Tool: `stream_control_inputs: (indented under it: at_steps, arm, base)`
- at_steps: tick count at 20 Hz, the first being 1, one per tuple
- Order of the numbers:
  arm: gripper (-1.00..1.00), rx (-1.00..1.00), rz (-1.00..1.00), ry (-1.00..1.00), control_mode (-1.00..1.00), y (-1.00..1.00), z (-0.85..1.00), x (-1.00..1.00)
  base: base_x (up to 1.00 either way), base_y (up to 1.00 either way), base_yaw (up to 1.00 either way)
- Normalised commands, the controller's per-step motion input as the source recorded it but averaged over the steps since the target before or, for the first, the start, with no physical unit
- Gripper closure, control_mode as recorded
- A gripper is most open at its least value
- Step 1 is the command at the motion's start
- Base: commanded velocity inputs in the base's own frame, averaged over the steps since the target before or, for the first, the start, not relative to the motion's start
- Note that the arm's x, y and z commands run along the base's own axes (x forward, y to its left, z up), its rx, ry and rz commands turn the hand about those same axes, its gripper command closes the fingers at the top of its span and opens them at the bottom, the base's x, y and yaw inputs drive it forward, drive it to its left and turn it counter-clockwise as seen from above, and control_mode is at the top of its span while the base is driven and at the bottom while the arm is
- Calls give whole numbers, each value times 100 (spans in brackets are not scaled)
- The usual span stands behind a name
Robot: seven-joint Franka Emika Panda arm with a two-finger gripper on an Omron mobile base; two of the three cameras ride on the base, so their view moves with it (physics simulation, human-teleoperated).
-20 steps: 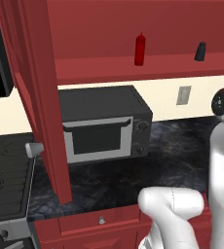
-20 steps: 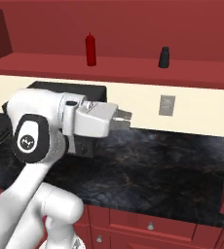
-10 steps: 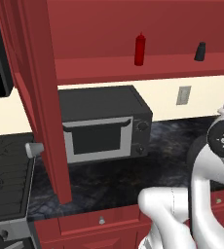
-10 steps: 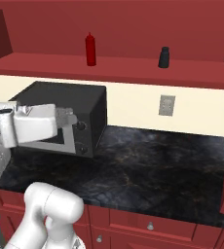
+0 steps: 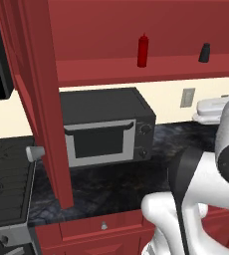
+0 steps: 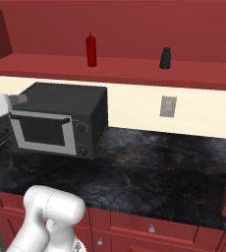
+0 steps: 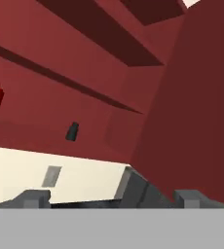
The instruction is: Move the ketchup and shaker from the cabinet to the dining counter.
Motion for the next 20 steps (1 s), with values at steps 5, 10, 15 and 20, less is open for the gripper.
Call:
stream_control_inputs:
  at_steps: [5,10,15,20]
  arm:
    - [-100,13,34,20,-100,55,17,8]
    - [-100,27,31,25,-100,5,6,36]
    - [-100,29,27,17,-100,-1,1,49]
    - [-100,20,20,5,-100,-9,0,40]
  base:
    - [0,0,0]
    - [0,0,0]
    - [0,0,0]
    - [0,0,0]
